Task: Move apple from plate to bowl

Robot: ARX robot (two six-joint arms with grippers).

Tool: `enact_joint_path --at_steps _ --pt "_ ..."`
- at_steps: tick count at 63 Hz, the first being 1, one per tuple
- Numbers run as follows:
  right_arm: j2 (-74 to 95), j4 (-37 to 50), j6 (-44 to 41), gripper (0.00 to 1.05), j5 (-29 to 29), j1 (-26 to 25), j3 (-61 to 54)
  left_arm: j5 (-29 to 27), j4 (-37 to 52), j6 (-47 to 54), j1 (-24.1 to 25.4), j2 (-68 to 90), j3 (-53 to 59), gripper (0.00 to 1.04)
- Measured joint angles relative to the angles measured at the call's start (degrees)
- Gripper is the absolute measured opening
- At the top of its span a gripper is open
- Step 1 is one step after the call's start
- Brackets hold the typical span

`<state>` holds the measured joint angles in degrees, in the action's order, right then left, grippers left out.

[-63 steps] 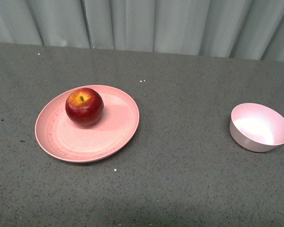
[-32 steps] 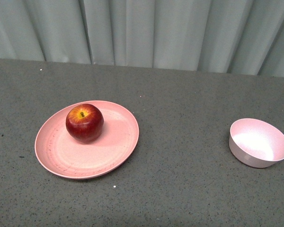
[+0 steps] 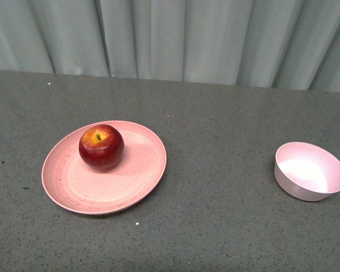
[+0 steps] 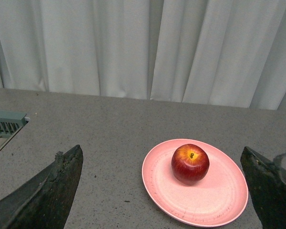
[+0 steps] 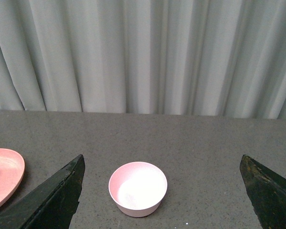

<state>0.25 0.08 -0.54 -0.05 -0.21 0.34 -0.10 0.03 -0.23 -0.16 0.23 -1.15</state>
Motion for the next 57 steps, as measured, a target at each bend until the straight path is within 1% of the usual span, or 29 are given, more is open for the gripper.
enact_joint_path --at_steps 16,17,20,21,24,27,36,38,43,48,57 --pt "0.0 0.0 0.0 0.95 0.02 0.02 0.0 0.0 0.0 0.0 0.0 0.0 0.0 0.98" --pt "0.09 -0.17 -0.13 0.95 0.5 0.15 0.0 0.0 0.0 0.0 0.0 0.0 0.0 0.98" --pt "2.49 -4.0 -0.66 0.95 5.99 1.68 1.36 0.0 0.0 0.0 0.0 0.0 0.0 0.98" --pt "3.17 -4.15 -0.66 0.95 6.62 1.84 1.51 0.0 0.0 0.0 0.0 0.0 0.0 0.98" --pt "7.15 -3.39 -0.59 0.95 7.06 1.77 2.08 -0.02 0.0 -0.02 0.0 -0.02 0.0 0.98" --pt "11.37 -0.63 -0.72 0.95 6.86 1.6 2.51 0.0 0.0 -0.02 0.0 0.0 0.0 0.98" --pt "28.28 12.35 -0.66 0.95 1.79 -0.72 5.38 0.0 0.0 0.0 0.0 -0.02 0.0 0.98" --pt "34.32 16.2 -0.72 0.95 0.24 -1.7 6.93 0.0 0.0 0.0 0.0 0.0 0.0 0.98" --pt "46.99 21.62 -1.03 0.95 -3.02 -3.26 11.15 0.0 0.0 -0.02 0.0 0.0 0.0 0.98" --pt "59.28 21.84 -1.95 0.95 -5.09 -3.63 16.15 -0.02 0.0 -0.02 0.0 0.0 0.0 0.98" --pt "76.28 20.44 -3.93 0.95 -5.33 -2.86 24.48 0.0 0.0 0.0 0.0 0.0 0.0 0.98"
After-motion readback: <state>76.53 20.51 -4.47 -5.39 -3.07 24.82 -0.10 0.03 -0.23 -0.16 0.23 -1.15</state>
